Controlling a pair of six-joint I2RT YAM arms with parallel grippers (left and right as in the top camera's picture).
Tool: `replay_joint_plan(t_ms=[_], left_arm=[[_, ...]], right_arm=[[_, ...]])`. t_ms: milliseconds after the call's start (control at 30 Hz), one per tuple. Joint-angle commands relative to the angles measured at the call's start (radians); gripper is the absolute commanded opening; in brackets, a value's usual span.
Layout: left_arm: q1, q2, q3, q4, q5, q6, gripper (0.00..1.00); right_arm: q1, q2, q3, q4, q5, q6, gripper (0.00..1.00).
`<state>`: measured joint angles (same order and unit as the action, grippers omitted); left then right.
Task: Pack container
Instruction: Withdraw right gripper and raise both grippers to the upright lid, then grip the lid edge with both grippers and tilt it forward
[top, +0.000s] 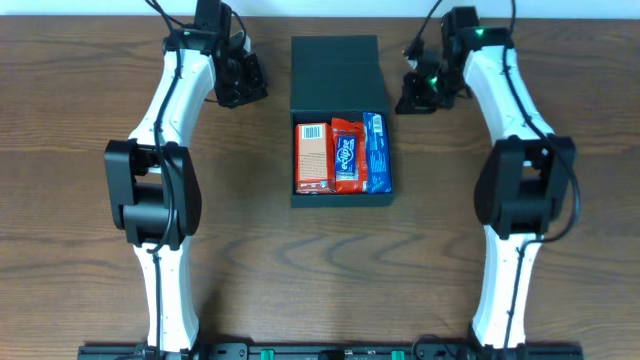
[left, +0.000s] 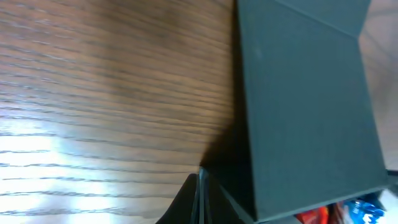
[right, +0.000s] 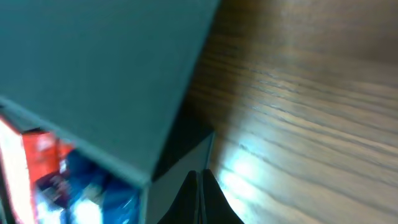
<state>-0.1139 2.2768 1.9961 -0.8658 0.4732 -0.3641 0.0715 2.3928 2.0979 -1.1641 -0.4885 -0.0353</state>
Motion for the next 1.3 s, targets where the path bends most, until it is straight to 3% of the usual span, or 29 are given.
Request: replay_joint_plan(t_ms=[0, 733, 933, 1133, 1267], left_arm=[[-0.015, 0.01, 0.002, 0.0, 0.012, -0.056, 0.06], [-0.031, 0.025, 0.002, 0.014, 0.014, -0.112, 0.06], [-0.025, 0.025, 0.002, 0.006, -0.021, -0.117, 0.06], [0.009, 0.025, 0.002, -0.045, -0.043, -0.15, 0.06], [0.043, 0.025, 0.002, -0.161, -0.126, -0.195, 0.06]], right_arm=[[-0.002, 0.04, -0.002, 0.019, -0.051, 0.039, 0.01], [-0.008, 0.108, -0.002, 0.27, -0.313, 0.056, 0.01], [-0.008, 0.108, -0.002, 0.294, -0.458, -0.024, 0.02], [-0.008, 0.108, -0.002, 0.294, -0.469, -0.026, 0.02], [-0.008, 0.108, -0.002, 0.296, -0.467, -0.026, 0.02]])
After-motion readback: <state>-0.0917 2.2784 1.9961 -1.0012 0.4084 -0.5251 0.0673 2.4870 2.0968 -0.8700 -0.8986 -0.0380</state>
